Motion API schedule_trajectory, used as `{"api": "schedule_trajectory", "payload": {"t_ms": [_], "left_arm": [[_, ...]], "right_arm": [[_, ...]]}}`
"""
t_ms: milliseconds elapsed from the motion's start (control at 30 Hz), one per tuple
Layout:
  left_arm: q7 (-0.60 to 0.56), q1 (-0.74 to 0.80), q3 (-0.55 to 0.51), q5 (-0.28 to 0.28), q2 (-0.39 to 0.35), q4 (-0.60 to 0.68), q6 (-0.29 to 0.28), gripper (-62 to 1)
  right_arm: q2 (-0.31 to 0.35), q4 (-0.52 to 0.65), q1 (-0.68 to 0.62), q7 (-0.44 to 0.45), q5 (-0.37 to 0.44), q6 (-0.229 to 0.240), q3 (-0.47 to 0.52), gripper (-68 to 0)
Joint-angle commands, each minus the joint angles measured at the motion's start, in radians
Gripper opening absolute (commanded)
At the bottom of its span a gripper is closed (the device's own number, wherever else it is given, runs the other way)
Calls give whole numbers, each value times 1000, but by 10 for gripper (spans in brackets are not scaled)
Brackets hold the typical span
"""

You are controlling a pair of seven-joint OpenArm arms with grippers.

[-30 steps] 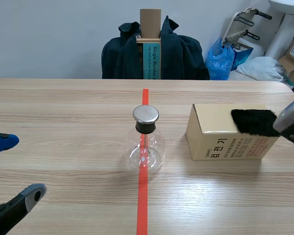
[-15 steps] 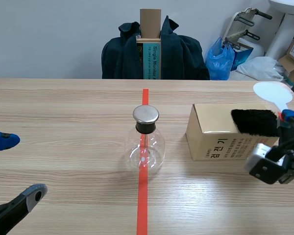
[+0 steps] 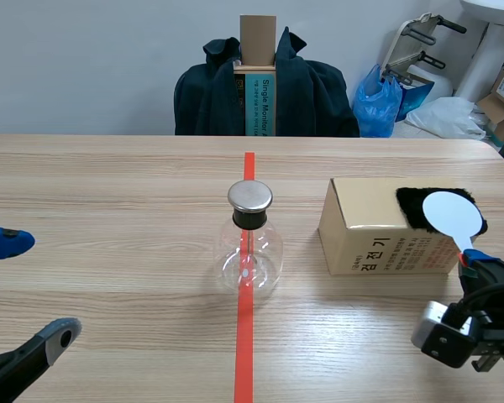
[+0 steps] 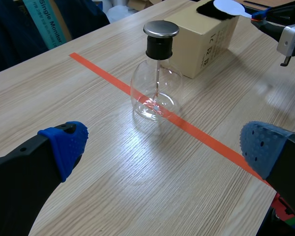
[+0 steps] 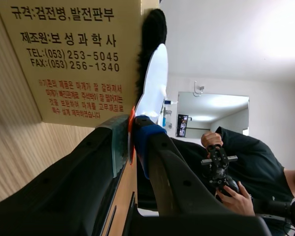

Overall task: Do the electroscope experiment.
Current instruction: 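Rub the plate on the fur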

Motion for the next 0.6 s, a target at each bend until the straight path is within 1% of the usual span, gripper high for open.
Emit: {"api": "schedule_trajectory", "payload": {"t_ms": [0, 200, 267, 333, 367, 400, 433, 500, 533, 567], "left_arm": [[-11, -5, 3, -10, -3, 4, -3, 14], [-11, -5, 3, -10, -3, 4, -3, 14], [-11, -5, 3, -10, -3, 4, -3, 14], [-10, -5, 3, -10, -3, 4, -3, 14], [-8, -5, 3, -10, -3, 4, -3, 14], [-7, -5, 3, -10, -3, 4, -3, 14], [-7, -5, 3, -10, -3, 4, -3, 14], [-7, -5, 3, -10, -3, 4, -3, 14], [-7, -5, 3, -10, -3, 4, -3, 14], [-7, -5, 3, -6, -3, 4, -3, 14]], "right_arm": [[3, 10, 16, -3, 10, 13, 8, -669], [5, 10, 22, -1, 10, 15, 8, -669], [5, 10, 22, 34, 9, 14, 8, -669], [9, 10, 22, 93, 1, 14, 8, -669], [10, 10, 22, 110, -5, 14, 8, -669], [10, 10, 22, 107, -13, 10, 9, -669], [10, 10, 22, 76, -18, 5, 10, -669], [10, 10, 22, -29, -22, -16, 11, -669], [10, 10, 22, -63, -24, -19, 16, -669], [12, 10, 22, -68, -24, -19, 20, -669]]}}
